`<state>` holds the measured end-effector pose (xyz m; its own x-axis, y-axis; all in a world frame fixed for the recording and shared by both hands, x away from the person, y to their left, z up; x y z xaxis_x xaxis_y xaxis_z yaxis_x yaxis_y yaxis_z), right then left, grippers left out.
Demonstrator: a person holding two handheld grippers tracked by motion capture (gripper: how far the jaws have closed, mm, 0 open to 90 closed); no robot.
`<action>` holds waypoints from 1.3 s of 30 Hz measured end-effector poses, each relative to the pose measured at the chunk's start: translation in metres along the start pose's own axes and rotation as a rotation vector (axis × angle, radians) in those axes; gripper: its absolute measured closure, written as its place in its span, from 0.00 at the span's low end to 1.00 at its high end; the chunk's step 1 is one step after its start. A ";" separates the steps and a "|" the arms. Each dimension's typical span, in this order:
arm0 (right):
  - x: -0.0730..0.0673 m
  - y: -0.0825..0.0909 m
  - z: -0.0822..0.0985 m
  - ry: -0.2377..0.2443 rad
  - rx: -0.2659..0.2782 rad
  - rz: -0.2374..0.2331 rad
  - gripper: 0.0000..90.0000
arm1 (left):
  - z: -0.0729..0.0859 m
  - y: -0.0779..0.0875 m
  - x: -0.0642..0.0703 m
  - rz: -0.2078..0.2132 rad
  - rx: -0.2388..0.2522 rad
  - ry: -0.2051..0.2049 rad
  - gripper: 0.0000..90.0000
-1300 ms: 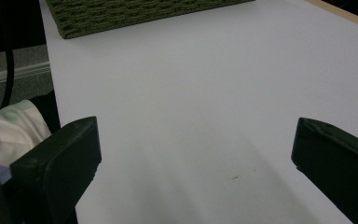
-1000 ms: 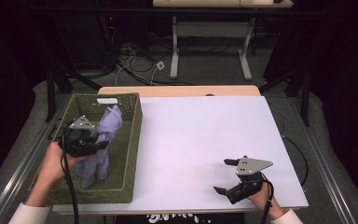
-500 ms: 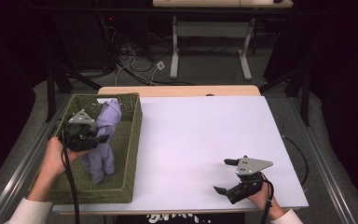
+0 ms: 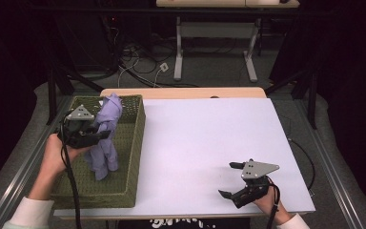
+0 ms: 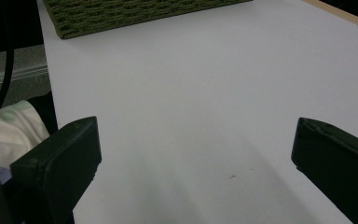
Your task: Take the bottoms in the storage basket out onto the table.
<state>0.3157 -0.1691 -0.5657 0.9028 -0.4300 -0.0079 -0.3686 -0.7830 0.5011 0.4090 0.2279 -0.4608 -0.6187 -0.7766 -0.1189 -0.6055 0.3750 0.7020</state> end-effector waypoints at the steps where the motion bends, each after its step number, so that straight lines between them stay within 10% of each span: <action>1: 0.000 0.000 0.000 -0.001 -0.002 -0.001 0.01 | -0.001 0.000 0.000 -0.003 0.004 0.005 0.82; 39: 0.001 0.000 0.001 -0.004 -0.002 -0.001 0.01 | -0.025 0.005 0.004 0.024 0.083 -0.017 0.82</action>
<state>0.3164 -0.1699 -0.5664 0.9022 -0.4312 -0.0112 -0.3678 -0.7825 0.5024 0.4160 0.2136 -0.4400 -0.6415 -0.7585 -0.1151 -0.6292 0.4343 0.6446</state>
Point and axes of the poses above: each handheld gripper's, and its own axes: y roughly backward along the jaws, z roughly out of its underside, x roughly to its right, the point moved 9 cm from there along -y, roughly forward along the jaws, and after that the axes turned 4 degrees about -z, right-handed, at the moved point
